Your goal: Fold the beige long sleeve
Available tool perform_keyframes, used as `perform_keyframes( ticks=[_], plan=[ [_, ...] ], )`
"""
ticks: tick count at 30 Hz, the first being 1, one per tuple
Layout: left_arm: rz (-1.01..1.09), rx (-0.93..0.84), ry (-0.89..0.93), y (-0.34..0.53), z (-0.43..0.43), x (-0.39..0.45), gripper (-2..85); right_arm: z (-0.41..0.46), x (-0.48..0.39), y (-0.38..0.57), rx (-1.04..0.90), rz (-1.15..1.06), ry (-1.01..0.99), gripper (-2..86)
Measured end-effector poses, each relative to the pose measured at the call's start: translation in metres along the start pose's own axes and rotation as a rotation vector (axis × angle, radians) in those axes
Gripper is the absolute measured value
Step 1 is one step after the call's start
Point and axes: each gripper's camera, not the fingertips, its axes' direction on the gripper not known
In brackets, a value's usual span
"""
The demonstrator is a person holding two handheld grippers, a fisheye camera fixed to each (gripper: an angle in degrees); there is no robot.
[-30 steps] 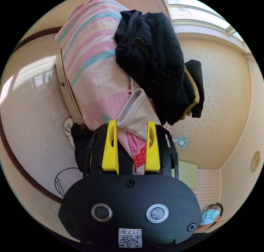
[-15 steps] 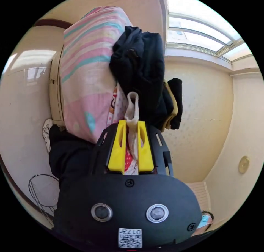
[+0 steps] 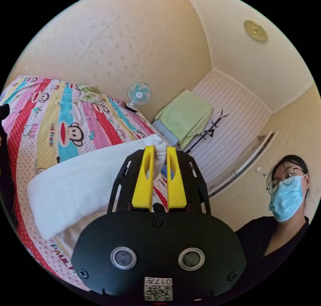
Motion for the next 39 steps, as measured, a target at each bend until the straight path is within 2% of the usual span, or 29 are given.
perform_keyframes(
  ticks=[3, 7, 10, 13, 15, 18, 21, 25, 28, 31, 32, 33, 35, 37, 39],
  plan=[
    [-0.06, -0.25, 0.13, 0.027, 0.131, -0.025, 8.1, 0.001, -0.005, 0.001, -0.004, -0.016, 0.004, 0.5],
    [-0.133, -0.22, 0.114, 0.068, 0.161, -0.046, 8.2, 0.002, -0.009, 0.001, 0.003, -0.026, -0.01, 0.5],
    [-0.197, -0.209, -0.003, 0.094, 0.145, -0.067, 8.2, 0.005, -0.013, -0.001, 0.008, -0.029, 0.001, 0.5],
    [-0.272, -0.238, -0.319, 0.121, 0.117, -0.087, 8.1, 0.01, -0.02, -0.003, 0.005, -0.04, 0.022, 0.5],
    [-0.322, -0.344, -0.654, 0.146, 0.106, -0.097, 6.1, 0.012, -0.025, -0.003, 0.009, -0.044, 0.024, 0.6],
    [-0.35, -0.517, -0.845, 0.182, 0.117, -0.107, 0.5, 0.015, -0.03, -0.004, 0.009, -0.043, 0.022, 0.7],
    [-0.382, -0.653, -0.836, 0.208, 0.147, -0.132, -0.6, 0.018, -0.034, -0.007, 0.007, -0.035, 0.018, 0.9],
    [-0.386, -0.662, -0.831, 0.212, 0.169, -0.155, -0.9, 0.021, -0.04, -0.012, -0.018, -0.003, 0.008, 1.5],
    [-0.364, -0.618, -0.773, 0.221, 0.168, -0.166, -1.0, 0.003, -0.063, -0.015, 0.05, -0.041, 0.081, 3.4],
    [-0.366, -0.488, -0.661, 0.24, 0.151, -0.177, -1.0, -0.043, -0.088, -0.032, 0.179, 0.003, 0.318, 7.5],
    [-0.365, -0.445, -0.628, 0.247, 0.146, -0.18, -1.0, -0.065, -0.097, -0.04, 0.245, 0.031, 0.46, 9.3],
    [-0.36, -0.416, -0.613, 0.253, 0.143, -0.182, -1.0, -0.087, -0.103, -0.048, 0.319, 0.075, 0.604, 10.6],
    [-0.342, -0.401, -0.631, 0.256, 0.146, -0.182, -1.0, -0.112, -0.099, -0.06, 0.39, 0.152, 0.73, 11.5],
    [-0.32, -0.406, -0.676, 0.257, 0.152, -0.179, -1.0, -0.118, -0.077, -0.081, 0.305, 0.213, 0.71, 10.9],
    [-0.317, -0.411, -0.716, 0.257, 0.157, -0.179, -1.0, -0.09, -0.027, -0.112, -0.055, 0.368, 0.614, 7.8]
  ],
)
